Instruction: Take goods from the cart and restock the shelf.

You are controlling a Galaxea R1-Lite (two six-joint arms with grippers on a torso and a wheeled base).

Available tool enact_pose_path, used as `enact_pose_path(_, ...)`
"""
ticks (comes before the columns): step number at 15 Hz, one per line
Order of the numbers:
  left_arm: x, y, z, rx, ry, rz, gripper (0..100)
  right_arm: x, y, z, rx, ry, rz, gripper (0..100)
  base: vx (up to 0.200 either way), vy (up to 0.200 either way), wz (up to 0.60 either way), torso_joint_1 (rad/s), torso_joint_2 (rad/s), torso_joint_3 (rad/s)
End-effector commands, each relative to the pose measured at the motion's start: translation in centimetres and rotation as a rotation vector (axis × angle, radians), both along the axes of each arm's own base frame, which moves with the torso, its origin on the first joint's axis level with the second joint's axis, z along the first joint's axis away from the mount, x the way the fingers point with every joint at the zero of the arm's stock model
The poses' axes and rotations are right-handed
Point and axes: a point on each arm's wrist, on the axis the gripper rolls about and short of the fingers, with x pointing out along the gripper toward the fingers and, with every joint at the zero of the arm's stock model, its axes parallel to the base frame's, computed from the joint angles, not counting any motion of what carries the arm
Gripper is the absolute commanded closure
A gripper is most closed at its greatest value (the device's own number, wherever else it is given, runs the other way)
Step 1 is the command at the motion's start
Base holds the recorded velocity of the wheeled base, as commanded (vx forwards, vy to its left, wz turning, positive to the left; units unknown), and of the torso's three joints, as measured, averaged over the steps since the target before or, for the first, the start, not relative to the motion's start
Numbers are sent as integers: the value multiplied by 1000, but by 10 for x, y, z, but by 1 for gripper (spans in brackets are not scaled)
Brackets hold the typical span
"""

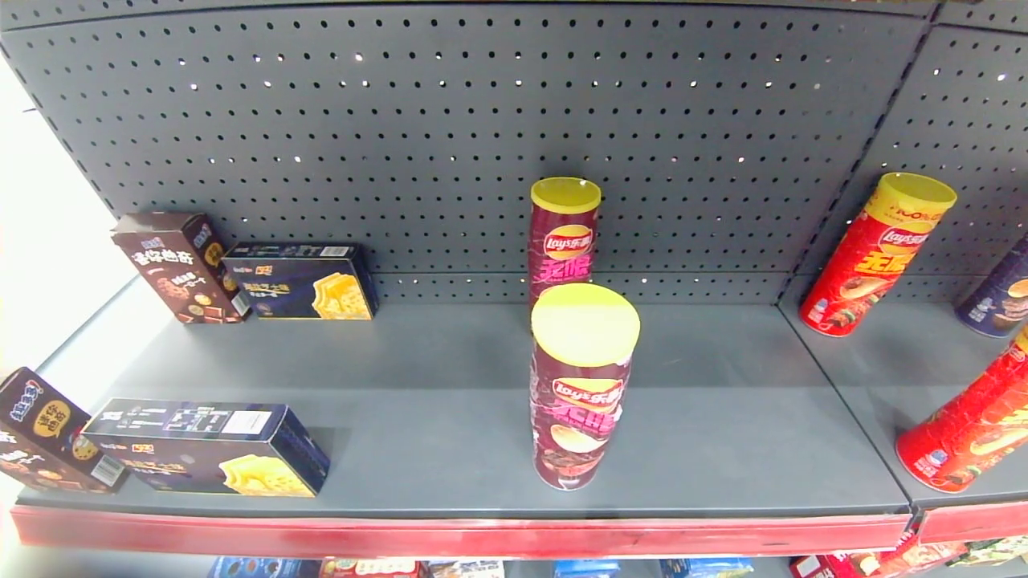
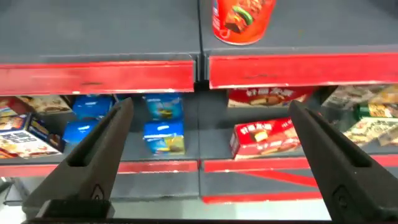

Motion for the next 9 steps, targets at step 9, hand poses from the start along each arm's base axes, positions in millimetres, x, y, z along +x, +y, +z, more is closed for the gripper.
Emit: enact_pose_path(9, 0, 0, 0, 19, -2, -3, 0, -1, 0, -1, -21, -9, -130, 0, 0, 0, 0, 0, 0, 0)
